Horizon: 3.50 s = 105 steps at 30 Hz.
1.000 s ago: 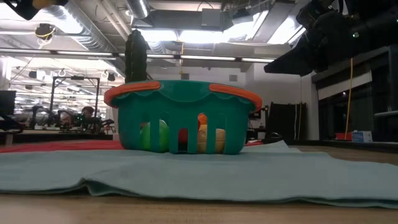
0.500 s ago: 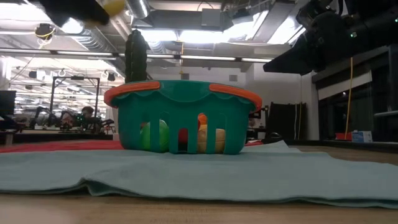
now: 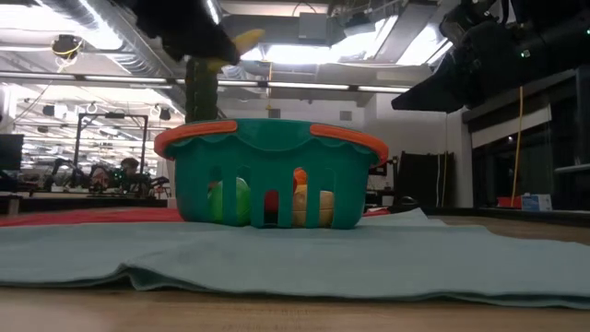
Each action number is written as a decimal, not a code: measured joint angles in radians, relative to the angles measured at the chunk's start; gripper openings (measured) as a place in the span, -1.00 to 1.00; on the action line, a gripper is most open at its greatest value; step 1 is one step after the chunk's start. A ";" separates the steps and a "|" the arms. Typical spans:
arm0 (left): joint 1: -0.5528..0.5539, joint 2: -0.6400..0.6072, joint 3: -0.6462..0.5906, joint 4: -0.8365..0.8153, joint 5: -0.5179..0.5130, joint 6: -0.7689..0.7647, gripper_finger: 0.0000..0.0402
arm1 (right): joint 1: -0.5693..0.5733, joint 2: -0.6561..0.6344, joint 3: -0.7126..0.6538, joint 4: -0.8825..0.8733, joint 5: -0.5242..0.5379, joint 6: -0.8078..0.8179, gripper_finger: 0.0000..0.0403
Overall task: Build produce basket
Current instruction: Put the yellow corn into the blue basket, then put the yellow lemon into the blue basket
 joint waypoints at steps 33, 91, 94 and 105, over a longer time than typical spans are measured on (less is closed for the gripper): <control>0.371 0.023 0.008 -0.139 0.349 0.050 -0.99 | 0.000 0.000 0.000 -0.052 -0.002 -0.002 -0.87; -0.128 0.107 0.262 -0.567 0.105 -0.220 -0.81 | -0.018 0.000 0.000 -0.065 -0.002 0.008 -0.87; -0.144 0.107 0.262 -0.569 0.105 -0.236 -0.84 | -0.018 0.000 0.000 -0.050 -0.002 0.008 -0.87; -0.126 0.108 0.262 -0.558 0.103 -0.250 -0.81 | -0.018 0.000 0.000 -0.049 -0.002 0.008 -0.87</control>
